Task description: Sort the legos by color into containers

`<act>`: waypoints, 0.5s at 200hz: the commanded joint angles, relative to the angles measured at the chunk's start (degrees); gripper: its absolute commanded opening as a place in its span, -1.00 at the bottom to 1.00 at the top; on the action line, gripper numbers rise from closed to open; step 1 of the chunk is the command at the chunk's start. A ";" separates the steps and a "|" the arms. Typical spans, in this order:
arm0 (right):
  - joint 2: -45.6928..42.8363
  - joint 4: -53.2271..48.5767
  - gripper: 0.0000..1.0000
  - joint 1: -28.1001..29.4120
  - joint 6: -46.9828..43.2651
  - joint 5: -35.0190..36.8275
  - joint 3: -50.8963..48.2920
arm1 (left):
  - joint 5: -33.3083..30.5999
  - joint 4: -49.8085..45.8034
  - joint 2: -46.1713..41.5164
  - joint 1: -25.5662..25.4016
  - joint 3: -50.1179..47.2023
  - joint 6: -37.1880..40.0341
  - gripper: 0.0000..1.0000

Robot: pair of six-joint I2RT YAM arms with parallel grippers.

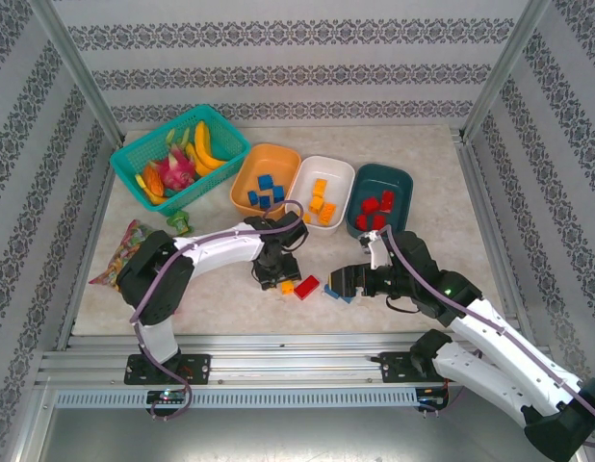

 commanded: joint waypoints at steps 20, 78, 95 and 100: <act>-0.36 -1.23 0.71 0.65 0.48 1.43 -0.54 | -2.50 -3.18 1.94 -1.96 2.04 -1.31 -0.16; -0.42 -4.35 0.66 0.30 1.32 7.86 4.16 | -12.97 -13.10 -1.48 -1.72 12.25 5.44 -0.48; -1.41 -4.70 0.66 -0.27 2.61 13.85 7.17 | -14.56 -15.33 -0.61 -0.42 19.66 9.64 -0.48; -1.72 -3.83 0.66 -0.46 2.98 15.09 7.79 | -14.57 -15.44 -0.01 0.09 21.85 10.80 -0.48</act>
